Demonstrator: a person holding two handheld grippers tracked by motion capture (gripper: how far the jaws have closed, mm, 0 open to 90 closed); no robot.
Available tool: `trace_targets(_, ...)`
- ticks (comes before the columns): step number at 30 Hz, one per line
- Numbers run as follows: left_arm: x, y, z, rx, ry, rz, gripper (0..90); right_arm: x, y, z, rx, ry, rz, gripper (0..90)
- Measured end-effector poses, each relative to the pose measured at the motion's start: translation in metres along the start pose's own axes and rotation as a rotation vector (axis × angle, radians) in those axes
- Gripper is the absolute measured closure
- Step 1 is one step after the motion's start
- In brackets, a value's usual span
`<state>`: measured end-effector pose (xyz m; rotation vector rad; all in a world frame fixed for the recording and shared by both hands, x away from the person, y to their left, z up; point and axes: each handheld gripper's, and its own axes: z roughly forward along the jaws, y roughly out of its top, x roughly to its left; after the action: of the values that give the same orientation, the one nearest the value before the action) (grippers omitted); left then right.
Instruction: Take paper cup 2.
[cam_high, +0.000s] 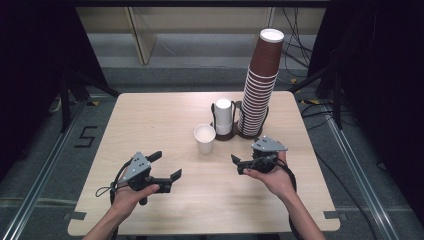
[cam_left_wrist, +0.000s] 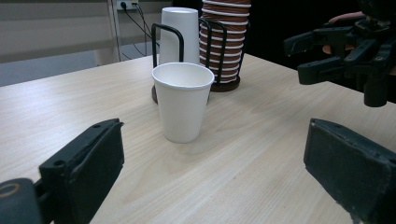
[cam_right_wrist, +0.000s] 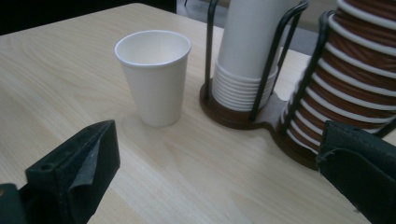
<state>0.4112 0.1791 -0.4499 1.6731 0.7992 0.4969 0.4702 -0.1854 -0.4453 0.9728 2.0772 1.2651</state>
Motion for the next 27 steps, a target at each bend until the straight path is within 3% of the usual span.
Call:
trace_targets(5,-0.001,0.001,0.002,-0.007,-0.004,-0.003,4.6,-0.005,-0.002,-0.012,-0.032,-0.012,0.029,0.7)
trace_targets(6,-0.001,0.001,0.002,0.0,-0.003,0.002,4.6,-0.004,-0.002,-0.015,-0.017,0.0,0.053,0.8)
trace_targets(9,-0.004,0.003,0.004,-0.013,-0.018,0.008,4.7,-0.005,-0.003,-0.019,-0.042,-0.007,0.046,1.7)
trace_targets(10,-0.004,0.003,0.005,-0.019,-0.027,0.01,4.8,-0.003,-0.003,-0.02,-0.034,0.01,0.074,2.0)
trace_targets(14,-0.007,0.006,0.007,-0.008,-0.029,0.011,4.9,-0.005,-0.004,-0.021,-0.049,0.012,0.056,3.0)
trace_targets(17,-0.01,0.008,0.012,-0.005,-0.036,0.033,4.7,-0.007,-0.004,-0.022,-0.046,0.017,0.064,4.3)
trace_targets(18,-0.01,0.01,0.015,-0.021,-0.045,0.033,4.7,-0.008,-0.004,-0.022,-0.048,0.012,0.063,4.5)
trace_targets(21,-0.011,0.015,0.018,-0.018,-0.034,0.046,4.7,-0.008,-0.002,-0.022,-0.056,0.012,0.069,5.2)
trace_targets(22,-0.012,0.017,0.019,-0.023,-0.029,0.045,4.7,-0.009,0.0,-0.022,-0.077,-0.011,0.053,5.5)
trace_targets(24,-0.012,0.023,0.025,-0.038,-0.028,0.054,4.7,-0.009,0.002,-0.023,-0.065,0.016,0.056,5.7)
trace_targets(27,-0.011,0.03,0.032,-0.039,-0.021,0.064,4.8,-0.008,0.005,-0.022,-0.072,0.005,0.061,6.0)
